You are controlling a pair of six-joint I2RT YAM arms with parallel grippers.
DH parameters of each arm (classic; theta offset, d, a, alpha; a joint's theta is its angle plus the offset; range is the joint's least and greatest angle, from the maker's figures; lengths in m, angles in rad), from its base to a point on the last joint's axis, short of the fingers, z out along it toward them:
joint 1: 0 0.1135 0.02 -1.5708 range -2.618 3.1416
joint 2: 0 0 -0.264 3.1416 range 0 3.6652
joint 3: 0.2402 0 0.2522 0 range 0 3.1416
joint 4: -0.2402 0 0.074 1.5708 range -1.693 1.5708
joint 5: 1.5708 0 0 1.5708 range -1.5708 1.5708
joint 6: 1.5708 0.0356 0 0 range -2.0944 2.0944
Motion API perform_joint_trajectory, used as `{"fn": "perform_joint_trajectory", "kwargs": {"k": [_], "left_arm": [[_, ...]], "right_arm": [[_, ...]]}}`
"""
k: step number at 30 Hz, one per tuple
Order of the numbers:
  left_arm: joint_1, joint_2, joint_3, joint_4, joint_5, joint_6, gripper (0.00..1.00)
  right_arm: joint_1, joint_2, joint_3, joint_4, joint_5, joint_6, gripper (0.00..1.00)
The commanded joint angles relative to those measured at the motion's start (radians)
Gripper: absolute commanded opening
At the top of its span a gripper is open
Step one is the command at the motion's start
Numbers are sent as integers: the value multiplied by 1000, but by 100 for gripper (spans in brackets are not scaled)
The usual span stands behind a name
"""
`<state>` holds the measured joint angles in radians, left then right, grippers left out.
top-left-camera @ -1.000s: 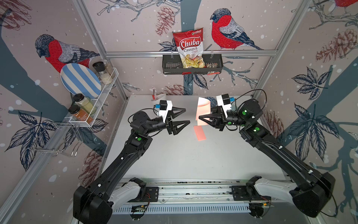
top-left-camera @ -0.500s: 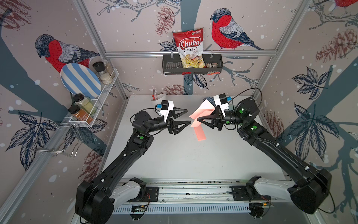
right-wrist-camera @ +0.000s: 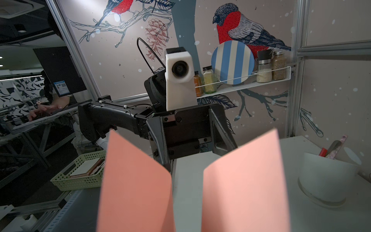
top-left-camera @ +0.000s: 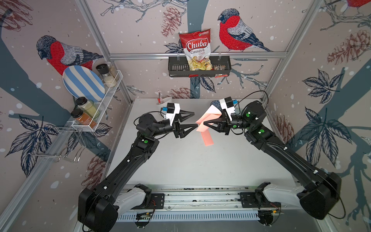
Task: Fold the square paper along the opposite sides
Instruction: Fold the paper.
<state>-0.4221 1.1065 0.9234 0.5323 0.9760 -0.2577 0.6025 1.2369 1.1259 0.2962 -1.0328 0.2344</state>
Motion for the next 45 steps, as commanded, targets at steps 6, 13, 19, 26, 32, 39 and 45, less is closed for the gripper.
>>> {"fn": "perform_joint_trajectory", "kwargs": {"k": [6,13,19,26,32,39,45], "left_arm": [[2,46,67,-152,104,102,60],[2,59,69,-171,141,113,55],[2,51,69,-157,150,105,45],[-1,55,69,-144,158,96,20],[0,56,65,-143,158,97,4],[0,55,61,-134,162,91,0],[0,49,37,-71,165,50,0]], "right_arm": [[3,-19,5,-8,-69,-18,36],[10,-22,8,-49,-76,-39,38],[16,-8,9,-56,-73,-46,38],[19,10,11,-47,-64,-46,39],[19,12,9,-17,-54,-33,39],[19,12,14,-3,-48,-26,38],[18,38,12,9,-16,-19,37]]}}
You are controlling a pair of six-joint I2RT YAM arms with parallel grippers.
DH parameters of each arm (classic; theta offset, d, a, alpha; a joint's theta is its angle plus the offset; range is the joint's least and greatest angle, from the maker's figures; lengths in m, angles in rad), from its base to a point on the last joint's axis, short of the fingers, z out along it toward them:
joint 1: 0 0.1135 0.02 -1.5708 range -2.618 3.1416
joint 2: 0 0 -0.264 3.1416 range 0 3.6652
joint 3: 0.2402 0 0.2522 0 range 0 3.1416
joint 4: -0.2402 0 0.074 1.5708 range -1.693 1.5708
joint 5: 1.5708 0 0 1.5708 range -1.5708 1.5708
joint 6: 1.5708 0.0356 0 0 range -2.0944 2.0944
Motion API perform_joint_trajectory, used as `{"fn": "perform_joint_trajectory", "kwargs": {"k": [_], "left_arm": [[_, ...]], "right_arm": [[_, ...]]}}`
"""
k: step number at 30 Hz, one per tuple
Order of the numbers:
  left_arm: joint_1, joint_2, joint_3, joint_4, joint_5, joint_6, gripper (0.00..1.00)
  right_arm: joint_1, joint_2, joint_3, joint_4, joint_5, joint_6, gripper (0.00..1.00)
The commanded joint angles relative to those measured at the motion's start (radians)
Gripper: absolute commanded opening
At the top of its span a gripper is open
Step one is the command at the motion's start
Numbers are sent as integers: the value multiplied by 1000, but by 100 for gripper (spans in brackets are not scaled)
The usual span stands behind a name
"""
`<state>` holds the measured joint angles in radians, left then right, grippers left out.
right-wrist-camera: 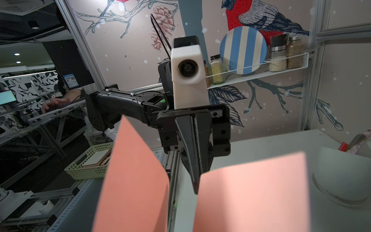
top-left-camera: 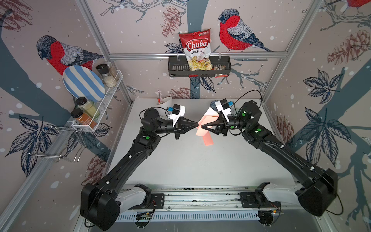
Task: Fold the square paper along the opposite sides
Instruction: Fold the paper.
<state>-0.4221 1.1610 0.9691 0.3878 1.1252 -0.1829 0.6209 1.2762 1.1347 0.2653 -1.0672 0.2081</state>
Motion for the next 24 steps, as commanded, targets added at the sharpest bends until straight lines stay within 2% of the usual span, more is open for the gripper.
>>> {"fn": "perform_joint_trajectory", "kwargs": {"k": [1,6,24], "left_arm": [[0,-7,-12,83,18,-31,0],[0,-11,-21,105,18,-46,0],[0,-9,-26,112,10,-56,0]], "right_arm": [[-1,-1,4,42,23,10,37],[-6,-1,-1,59,50,23,31],[-18,-1,-5,95,55,55,28]]}}
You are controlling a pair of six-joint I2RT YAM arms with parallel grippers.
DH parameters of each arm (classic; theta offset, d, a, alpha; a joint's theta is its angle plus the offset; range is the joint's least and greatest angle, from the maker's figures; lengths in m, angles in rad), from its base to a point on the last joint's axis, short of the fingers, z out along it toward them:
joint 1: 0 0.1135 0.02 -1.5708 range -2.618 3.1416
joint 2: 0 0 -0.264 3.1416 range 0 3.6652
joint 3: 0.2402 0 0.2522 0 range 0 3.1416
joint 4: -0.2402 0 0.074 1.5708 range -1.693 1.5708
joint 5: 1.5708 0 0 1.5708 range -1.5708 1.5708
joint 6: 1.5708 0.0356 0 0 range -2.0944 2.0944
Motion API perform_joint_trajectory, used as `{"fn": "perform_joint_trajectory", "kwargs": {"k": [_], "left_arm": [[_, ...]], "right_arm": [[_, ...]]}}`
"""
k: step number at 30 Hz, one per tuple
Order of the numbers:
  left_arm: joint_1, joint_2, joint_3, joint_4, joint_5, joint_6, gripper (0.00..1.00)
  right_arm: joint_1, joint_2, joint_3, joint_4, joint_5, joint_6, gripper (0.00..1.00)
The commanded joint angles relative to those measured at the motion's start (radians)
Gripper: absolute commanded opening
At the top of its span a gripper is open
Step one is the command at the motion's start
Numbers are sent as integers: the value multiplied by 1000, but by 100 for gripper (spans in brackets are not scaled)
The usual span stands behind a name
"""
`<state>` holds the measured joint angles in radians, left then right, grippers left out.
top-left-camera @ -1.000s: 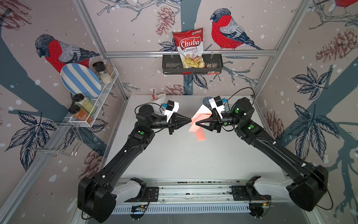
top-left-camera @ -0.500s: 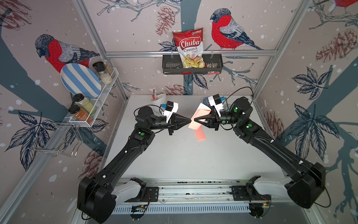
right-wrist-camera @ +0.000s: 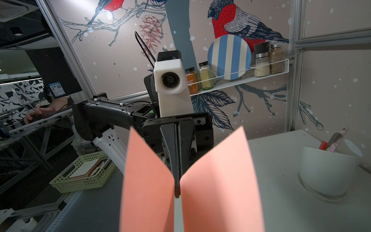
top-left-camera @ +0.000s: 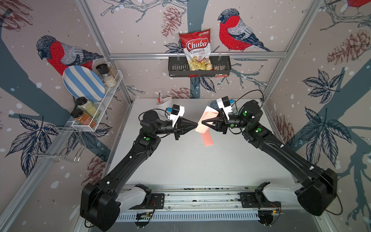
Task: Fold the square paper along the opposite sides
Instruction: Fold the paper.
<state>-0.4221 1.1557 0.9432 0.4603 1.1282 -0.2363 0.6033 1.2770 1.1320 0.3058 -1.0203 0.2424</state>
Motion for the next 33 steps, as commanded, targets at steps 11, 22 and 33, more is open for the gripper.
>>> {"fn": "perform_joint_trajectory", "kwargs": {"k": [11,22,33], "left_arm": [[0,0,0,39,2,-3,0],[0,-1,2,29,-4,4,0],[0,-2,2,24,-7,8,0]], "right_arm": [[0,-1,0,63,5,24,25],[0,5,-1,63,-1,24,24],[1,5,-3,62,-1,25,23]]}}
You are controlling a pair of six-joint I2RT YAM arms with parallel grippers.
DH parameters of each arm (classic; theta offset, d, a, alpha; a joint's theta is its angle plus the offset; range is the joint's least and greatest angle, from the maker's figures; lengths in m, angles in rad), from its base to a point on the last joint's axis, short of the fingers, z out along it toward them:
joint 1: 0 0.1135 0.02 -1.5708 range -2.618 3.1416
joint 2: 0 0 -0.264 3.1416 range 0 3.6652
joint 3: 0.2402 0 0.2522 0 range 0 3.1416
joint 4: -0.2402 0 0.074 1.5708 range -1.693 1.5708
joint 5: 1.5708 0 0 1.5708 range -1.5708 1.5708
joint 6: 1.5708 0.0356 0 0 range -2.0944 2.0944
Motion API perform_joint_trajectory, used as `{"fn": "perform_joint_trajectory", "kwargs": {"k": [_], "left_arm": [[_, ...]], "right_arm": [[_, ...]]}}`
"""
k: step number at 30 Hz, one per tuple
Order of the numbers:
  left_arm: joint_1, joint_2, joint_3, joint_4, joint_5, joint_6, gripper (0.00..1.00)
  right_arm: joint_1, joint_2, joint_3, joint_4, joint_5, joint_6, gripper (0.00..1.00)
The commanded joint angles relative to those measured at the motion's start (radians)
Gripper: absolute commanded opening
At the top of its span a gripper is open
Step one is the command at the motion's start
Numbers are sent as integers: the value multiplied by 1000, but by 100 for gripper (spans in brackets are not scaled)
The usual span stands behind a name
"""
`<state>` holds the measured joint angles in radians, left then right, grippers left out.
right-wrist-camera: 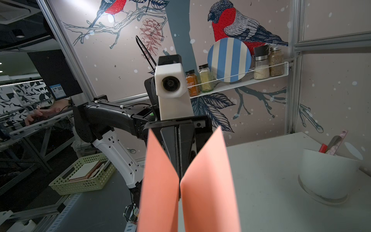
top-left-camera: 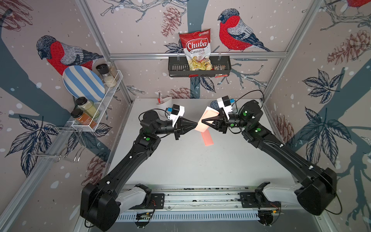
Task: Fold the square paper along the opposite sides
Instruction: Fold the paper.
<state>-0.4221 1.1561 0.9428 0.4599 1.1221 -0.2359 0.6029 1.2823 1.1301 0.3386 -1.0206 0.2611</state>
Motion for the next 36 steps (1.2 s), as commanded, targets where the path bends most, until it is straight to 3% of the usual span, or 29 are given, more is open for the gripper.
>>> {"fn": "perform_joint_trajectory", "kwargs": {"k": [1,36], "left_arm": [[0,-3,2,24,-1,8,0],[0,-4,2,22,-2,10,0]], "right_arm": [[1,-1,-2,30,0,7,22],[3,-4,-3,39,0,10,6]]}}
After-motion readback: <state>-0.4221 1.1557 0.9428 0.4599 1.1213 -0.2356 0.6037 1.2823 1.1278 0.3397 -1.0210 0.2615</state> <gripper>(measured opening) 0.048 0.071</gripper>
